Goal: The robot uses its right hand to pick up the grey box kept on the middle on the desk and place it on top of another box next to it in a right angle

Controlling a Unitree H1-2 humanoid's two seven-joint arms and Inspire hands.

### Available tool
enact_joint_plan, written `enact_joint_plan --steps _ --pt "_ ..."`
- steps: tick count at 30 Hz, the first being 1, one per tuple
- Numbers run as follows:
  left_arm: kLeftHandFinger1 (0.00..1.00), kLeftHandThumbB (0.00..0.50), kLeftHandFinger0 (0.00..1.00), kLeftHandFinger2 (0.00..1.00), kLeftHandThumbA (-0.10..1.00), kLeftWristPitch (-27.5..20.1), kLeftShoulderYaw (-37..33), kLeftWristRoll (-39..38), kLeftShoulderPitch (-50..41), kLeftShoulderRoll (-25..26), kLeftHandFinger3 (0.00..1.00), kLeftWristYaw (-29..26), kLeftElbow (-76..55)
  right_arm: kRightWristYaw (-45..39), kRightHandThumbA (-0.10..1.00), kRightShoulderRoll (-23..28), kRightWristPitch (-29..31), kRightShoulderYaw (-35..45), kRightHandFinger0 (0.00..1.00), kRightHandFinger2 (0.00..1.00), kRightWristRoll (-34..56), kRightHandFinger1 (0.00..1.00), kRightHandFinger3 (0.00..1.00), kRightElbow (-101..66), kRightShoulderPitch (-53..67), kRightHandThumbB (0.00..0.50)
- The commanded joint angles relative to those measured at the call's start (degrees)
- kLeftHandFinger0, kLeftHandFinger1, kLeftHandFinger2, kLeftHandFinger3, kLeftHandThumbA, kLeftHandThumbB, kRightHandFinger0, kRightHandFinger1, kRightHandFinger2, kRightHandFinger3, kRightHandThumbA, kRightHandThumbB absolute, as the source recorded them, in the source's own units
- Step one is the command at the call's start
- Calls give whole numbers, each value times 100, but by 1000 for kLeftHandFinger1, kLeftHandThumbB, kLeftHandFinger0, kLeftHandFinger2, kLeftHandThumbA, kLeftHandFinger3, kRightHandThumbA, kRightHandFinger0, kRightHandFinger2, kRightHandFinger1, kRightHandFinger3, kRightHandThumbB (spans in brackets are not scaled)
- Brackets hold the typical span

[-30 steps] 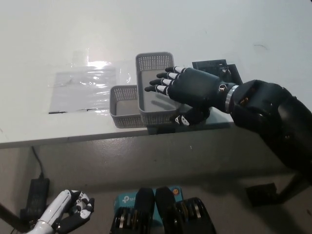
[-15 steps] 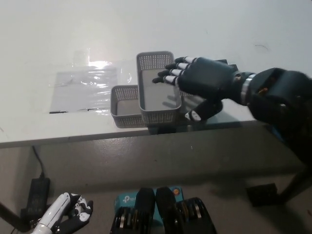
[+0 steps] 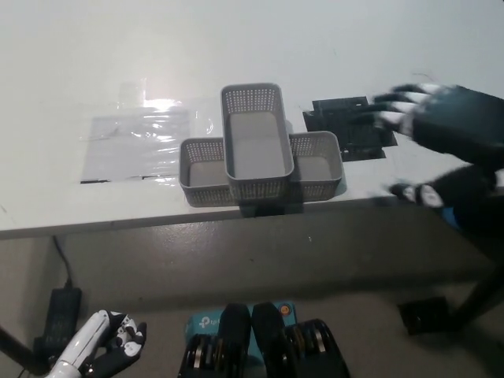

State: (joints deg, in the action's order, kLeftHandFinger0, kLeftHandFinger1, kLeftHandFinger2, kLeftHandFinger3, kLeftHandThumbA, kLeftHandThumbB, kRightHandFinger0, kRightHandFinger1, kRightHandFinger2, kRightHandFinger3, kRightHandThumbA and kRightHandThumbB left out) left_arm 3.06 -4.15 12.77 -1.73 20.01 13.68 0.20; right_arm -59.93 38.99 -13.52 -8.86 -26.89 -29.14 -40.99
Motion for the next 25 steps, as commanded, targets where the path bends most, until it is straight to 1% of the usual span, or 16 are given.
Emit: enact_joint_plan --steps 1,3,4,5,6,7,9,10,12,13,15,17,20,22,23,25 --pt "8 150 144 123 422 -247 111 -50 21 116 270 -117 -100 762 438 -17 -805 1480 1000 1000 1208 1000 1000 -587 1069 330" --pt "26 147 157 146 403 -123 148 -49 -1 107 290 -122 -170 1457 388 -667 -483 2034 1000 1000 1306 1000 1000 -427 1714 276" --pt "20 154 164 128 410 -125 163 -69 -12 99 283 -120 -170 1829 417 -1065 -267 2267 1000 1000 1336 1000 1000 -242 2080 252" --pt "17 152 171 121 417 -123 168 -75 -16 98 277 -117 -169 1895 415 -1171 -211 2329 990 1000 1341 1000 1000 -197 2155 249" --pt "1 156 177 91 438 -259 160 -43 -6 94 258 -162 -91 2468 316 -1780 208 2563 859 1000 1376 1000 1000 245 2600 226" --pt "0 161 185 81 445 -230 161 -23 -11 91 251 -169 -115 2621 282 -1972 311 2632 798 1000 1365 993 1000 408 2723 225" --pt "1 159 173 90 448 -149 159 -60 -28 58 254 -140 -150 2907 268 -2332 570 2802 668 987 1365 871 1000 727 2956 230" --pt "0 156 154 87 458 -209 135 7 -13 76 251 -166 -120 3190 221 -2578 1049 2879 537 904 1431 752 1000 1139 3062 228" --pt "0 154 129 94 457 -219 130 14 -19 97 239 -148 -134 3911 216 -3052 2078 2960 406 738 1319 587 927 2311 3262 200" --pt "0 170 138 87 476 -181 142 -9 -18 75 246 -149 -149 4086 227 -3165 2166 2998 433 701 1249 566 896 2555 3288 199" --pt "0 165 149 77 473 -158 151 15 -19 84 264 -163 -155 4542 211 -3436 2358 3112 378 589 1149 449 839 3219 3303 211" --pt "0 148 149 73 446 -187 140 60 -24 89 256 -187 -158 4779 245 -3513 2415 3152 351 540 1018 403 816 3538 3308 215" --pt "20 148 195 85 431 -130 157 17 -35 84 254 -160 -184 4956 219 -3679 2441 3366 366 562 1208 457 787 4135 3246 229" --pt "16 157 201 83 466 -223 172 -20 -22 90 250 -166 -139 4999 216 -3689 2507 3407 331 558 1241 438 782 4326 3193 224" --pt "17 148 183 89 453 -239 175 -17 -15 90 268 -175 -131 4984 235 -3729 2459 3466 337 574 1316 465 766 4334 3172 251" --pt "23 154 174 103 456 -193 174 -9 -6 80 287 -176 -147 4959 265 -3778 2379 3542 343 598 1408 488 755 4312 3158 256"
